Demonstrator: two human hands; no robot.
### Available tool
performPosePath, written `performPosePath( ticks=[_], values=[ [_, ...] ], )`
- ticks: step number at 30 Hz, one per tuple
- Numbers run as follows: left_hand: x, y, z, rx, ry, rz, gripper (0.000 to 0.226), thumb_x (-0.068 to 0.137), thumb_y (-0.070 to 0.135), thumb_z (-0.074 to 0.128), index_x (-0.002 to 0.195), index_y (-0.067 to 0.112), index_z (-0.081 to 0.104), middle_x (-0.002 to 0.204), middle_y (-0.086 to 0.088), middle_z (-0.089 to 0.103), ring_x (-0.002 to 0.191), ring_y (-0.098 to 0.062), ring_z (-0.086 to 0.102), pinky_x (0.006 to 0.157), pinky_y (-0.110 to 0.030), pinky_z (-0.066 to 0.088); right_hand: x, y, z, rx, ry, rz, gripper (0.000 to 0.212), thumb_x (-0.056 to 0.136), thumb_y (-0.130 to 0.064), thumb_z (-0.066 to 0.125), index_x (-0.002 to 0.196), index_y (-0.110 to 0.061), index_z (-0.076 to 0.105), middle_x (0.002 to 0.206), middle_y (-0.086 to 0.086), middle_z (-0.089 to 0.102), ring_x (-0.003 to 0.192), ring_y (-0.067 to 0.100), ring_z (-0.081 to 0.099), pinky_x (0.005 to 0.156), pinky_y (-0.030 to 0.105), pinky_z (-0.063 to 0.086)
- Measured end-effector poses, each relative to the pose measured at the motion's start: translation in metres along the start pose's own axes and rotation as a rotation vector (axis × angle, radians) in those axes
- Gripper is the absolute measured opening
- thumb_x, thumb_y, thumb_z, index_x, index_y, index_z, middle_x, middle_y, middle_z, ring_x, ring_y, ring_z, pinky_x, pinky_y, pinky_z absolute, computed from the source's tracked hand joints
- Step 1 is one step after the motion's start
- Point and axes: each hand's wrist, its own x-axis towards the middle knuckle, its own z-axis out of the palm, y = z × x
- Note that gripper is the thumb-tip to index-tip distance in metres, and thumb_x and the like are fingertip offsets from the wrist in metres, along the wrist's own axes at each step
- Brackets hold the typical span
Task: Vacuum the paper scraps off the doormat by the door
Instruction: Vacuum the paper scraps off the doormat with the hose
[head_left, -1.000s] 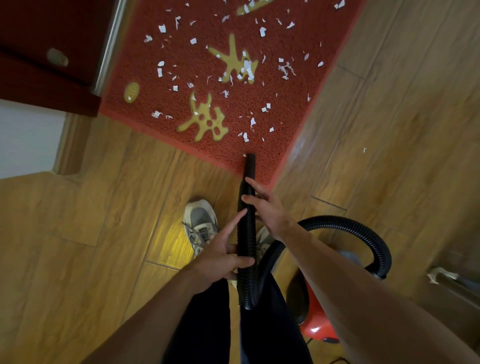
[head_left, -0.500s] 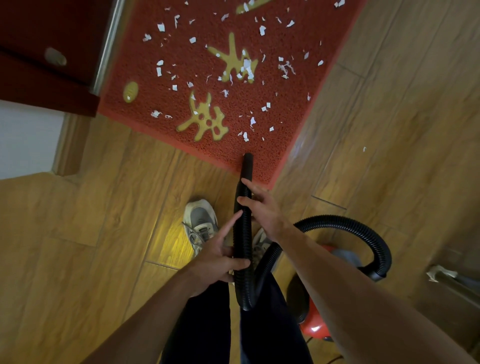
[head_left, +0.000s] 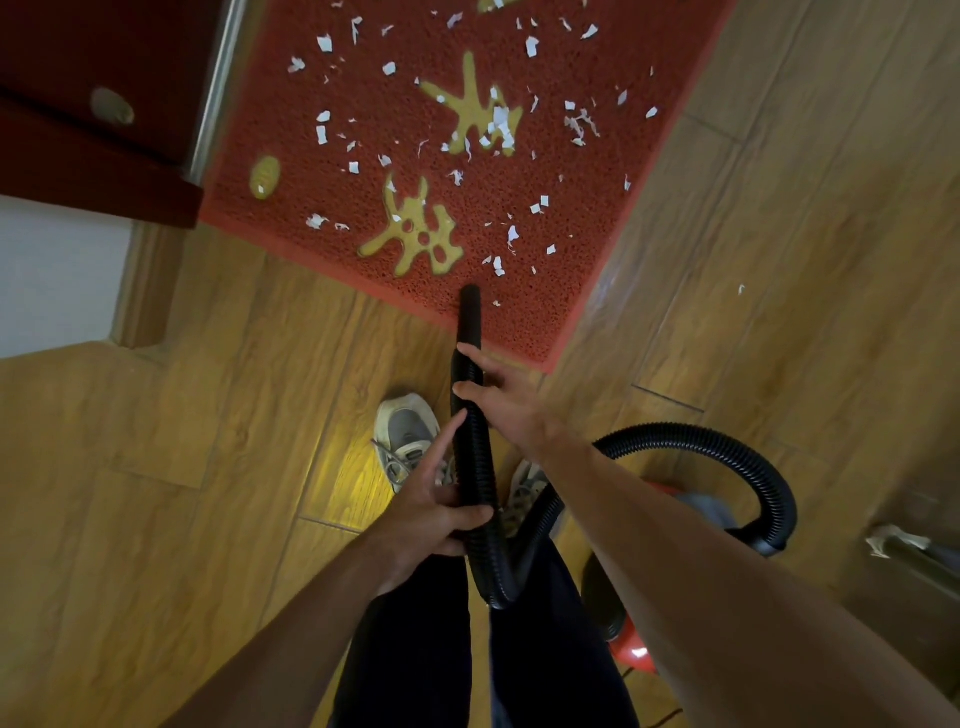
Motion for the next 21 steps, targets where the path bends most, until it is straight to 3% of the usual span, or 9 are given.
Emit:
performPosePath(
  ticks=[5, 8, 11, 16, 19, 21],
  values=[
    [0.001, 0.006, 0.001, 0.03, -0.019, -0.015, 0.096, 0.087, -0.007, 0.068, 0.138, 0.067, 0.032, 0.091, -0.002, 0.075, 0.093, -0.019, 0.072, 0.085, -0.051, 0.059, -0.005, -0.005, -0.007, 0.021, 0.032, 0.003, 0.053, 0.091, -0.011, 0.063, 0.14, -0.028, 0.054, 0.124, 0.004, 0.063, 0.105, 0.016, 0.063, 0.098, 0.033, 0.052],
    [0.003, 0.006, 0.005, 0.045, -0.054, -0.053, 0.096, 0.087, -0.006, 0.069, 0.136, 0.068, 0.033, 0.099, -0.008, 0.075, 0.101, -0.026, 0.071, 0.087, -0.055, 0.058, -0.012, 0.003, -0.016, 0.056, 0.042, 0.024, 0.053, 0.093, -0.009, 0.062, 0.143, -0.023, 0.051, 0.123, 0.005, 0.062, 0.099, 0.013, 0.062, 0.09, 0.026, 0.053],
    [0.003, 0.004, 0.012, 0.058, -0.066, -0.083, 0.096, 0.085, -0.004, 0.071, 0.135, 0.069, 0.034, 0.1, -0.009, 0.075, 0.103, -0.027, 0.071, 0.089, -0.057, 0.056, -0.019, 0.008, -0.023, 0.095, 0.035, 0.068, 0.053, 0.094, -0.007, 0.059, 0.144, -0.022, 0.048, 0.118, 0.003, 0.062, 0.09, 0.01, 0.061, 0.079, 0.022, 0.052],
    [-0.002, 0.009, 0.014, 0.045, -0.088, -0.062, 0.098, 0.085, -0.005, 0.071, 0.135, 0.07, 0.033, 0.097, -0.007, 0.075, 0.098, -0.023, 0.071, 0.089, -0.055, 0.057, -0.024, 0.0, -0.027, 0.08, 0.041, 0.053, 0.053, 0.095, -0.01, 0.06, 0.144, -0.026, 0.049, 0.105, -0.008, 0.063, 0.084, 0.005, 0.062, 0.075, 0.02, 0.053],
    [-0.002, 0.019, 0.008, 0.034, -0.081, -0.043, 0.097, 0.086, -0.006, 0.069, 0.137, 0.067, 0.032, 0.09, -0.007, 0.073, 0.092, -0.02, 0.071, 0.086, -0.052, 0.058, -0.018, -0.01, -0.023, 0.061, 0.061, -0.001, 0.052, 0.093, -0.009, 0.061, 0.143, -0.024, 0.05, 0.118, -0.003, 0.063, 0.092, 0.004, 0.061, 0.078, 0.017, 0.053],
    [0.001, 0.024, 0.004, 0.048, -0.077, -0.048, 0.095, 0.087, -0.005, 0.07, 0.138, 0.066, 0.032, 0.09, -0.006, 0.074, 0.094, -0.022, 0.071, 0.088, -0.054, 0.057, -0.013, -0.013, -0.02, 0.091, 0.062, 0.024, 0.051, 0.093, -0.009, 0.061, 0.141, -0.023, 0.051, 0.124, 0.002, 0.062, 0.094, 0.008, 0.062, 0.082, 0.022, 0.054]
  ],
)
